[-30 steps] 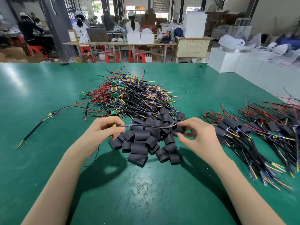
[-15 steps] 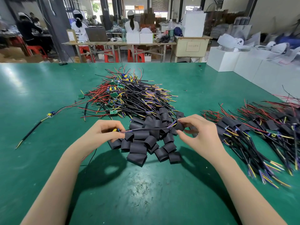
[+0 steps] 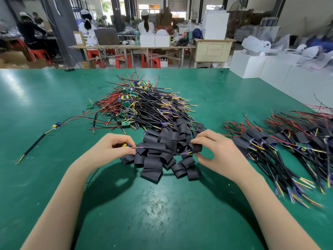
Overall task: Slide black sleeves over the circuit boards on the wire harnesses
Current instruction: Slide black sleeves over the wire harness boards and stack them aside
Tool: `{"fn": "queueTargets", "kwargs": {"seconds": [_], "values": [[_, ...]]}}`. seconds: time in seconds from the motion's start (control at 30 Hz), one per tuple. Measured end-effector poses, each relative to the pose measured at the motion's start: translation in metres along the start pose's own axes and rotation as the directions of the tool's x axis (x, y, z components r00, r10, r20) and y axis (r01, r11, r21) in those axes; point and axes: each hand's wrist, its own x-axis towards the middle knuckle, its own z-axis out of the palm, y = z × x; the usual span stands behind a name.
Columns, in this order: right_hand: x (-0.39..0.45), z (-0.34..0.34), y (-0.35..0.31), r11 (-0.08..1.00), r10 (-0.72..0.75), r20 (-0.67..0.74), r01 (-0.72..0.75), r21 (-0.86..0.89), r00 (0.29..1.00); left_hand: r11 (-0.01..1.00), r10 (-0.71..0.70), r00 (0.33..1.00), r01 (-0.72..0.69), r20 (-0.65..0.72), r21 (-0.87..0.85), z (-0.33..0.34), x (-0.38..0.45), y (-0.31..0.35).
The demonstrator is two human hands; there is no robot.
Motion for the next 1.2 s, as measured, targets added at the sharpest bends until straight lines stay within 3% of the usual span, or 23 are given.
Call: {"fn": "queueTargets", "kwargs": {"seconds": [0.43, 0.57, 0.77, 0.9, 1.03, 1.2], "values": [[0.000, 0.002, -0.003, 0.981, 0.001, 0.078, -0.016, 0.195, 0.997, 0.992, -0.102, 0.989, 0.093, -0.108, -0.086, -0.001, 0.002, -0.001], [-0.002, 0.005, -0.005, 0.990, 0.035, 0.098, -0.048, 0.131, 0.995, 0.995, -0.077, 0.989, 0.069, -0.126, -0.068, 0.004, 0.003, -0.001], [0.001, 0.010, -0.007, 0.989, 0.062, 0.004, -0.061, -0.134, 0.998, 0.998, 0.061, 0.986, -0.061, -0.154, 0.005, 0.020, 0.006, 0.004], [0.001, 0.013, -0.014, 0.990, 0.080, -0.007, -0.080, -0.116, 0.997, 0.987, 0.162, 0.983, -0.161, -0.086, 0.015, 0.038, 0.005, 0.011], [0.003, 0.017, -0.022, 0.996, 0.087, -0.005, -0.087, -0.001, 0.996, 0.980, 0.107, 0.992, -0.094, 0.066, -0.174, 0.058, 0.005, 0.019], [0.004, 0.017, -0.025, 0.994, 0.085, -0.047, -0.082, 0.068, 0.995, 0.948, 0.060, 0.996, -0.079, -0.073, -0.307, 0.071, 0.007, 0.023]]}}
